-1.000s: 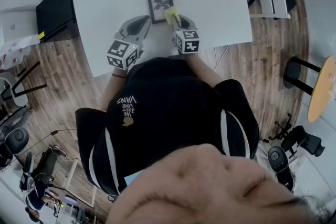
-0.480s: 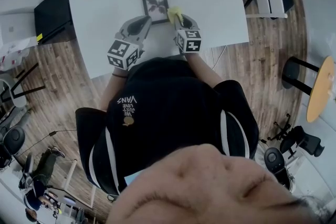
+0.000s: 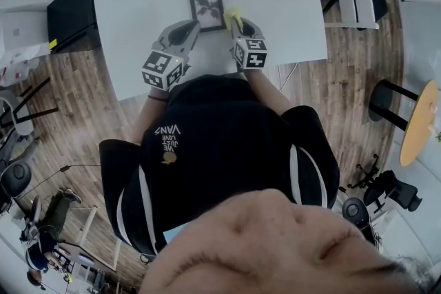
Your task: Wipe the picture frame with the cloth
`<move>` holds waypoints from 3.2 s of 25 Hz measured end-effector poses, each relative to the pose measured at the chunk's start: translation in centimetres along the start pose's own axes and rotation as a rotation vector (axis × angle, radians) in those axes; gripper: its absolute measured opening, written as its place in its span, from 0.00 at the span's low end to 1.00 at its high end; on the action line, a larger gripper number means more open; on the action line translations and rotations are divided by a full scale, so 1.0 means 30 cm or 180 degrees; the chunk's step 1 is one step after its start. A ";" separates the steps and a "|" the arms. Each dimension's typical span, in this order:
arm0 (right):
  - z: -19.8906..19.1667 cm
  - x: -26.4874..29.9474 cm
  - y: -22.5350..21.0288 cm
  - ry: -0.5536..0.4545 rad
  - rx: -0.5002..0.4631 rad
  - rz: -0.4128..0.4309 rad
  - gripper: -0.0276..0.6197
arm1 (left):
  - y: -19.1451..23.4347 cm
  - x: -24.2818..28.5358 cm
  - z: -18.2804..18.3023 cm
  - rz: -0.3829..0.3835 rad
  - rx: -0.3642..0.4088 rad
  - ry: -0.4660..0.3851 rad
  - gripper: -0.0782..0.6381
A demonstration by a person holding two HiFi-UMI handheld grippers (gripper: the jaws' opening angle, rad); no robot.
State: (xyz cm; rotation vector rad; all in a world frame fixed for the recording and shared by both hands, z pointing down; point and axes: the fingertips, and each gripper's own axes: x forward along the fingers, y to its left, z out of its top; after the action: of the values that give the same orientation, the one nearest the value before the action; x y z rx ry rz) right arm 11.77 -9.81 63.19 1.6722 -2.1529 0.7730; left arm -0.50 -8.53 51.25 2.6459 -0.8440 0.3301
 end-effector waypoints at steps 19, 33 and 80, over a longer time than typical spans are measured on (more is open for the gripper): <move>0.093 -0.020 0.039 -0.0142 -0.0132 0.0120 0.12 | 0.023 -0.004 0.018 0.0041 -0.0011 -0.0060 0.13; 0.281 -0.120 0.117 -0.0574 -0.0155 0.0344 0.12 | 0.042 -0.023 0.039 0.0070 0.0032 -0.0113 0.13; 0.387 -0.229 0.234 -0.0760 -0.0438 0.0659 0.12 | 0.105 -0.034 0.069 0.0207 -0.0057 -0.0201 0.13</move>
State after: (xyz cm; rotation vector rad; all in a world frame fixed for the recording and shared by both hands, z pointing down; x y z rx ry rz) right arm 7.89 -9.92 48.50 1.5567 -2.5105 0.4823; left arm -2.96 -11.21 49.83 2.6290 -0.9499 0.2551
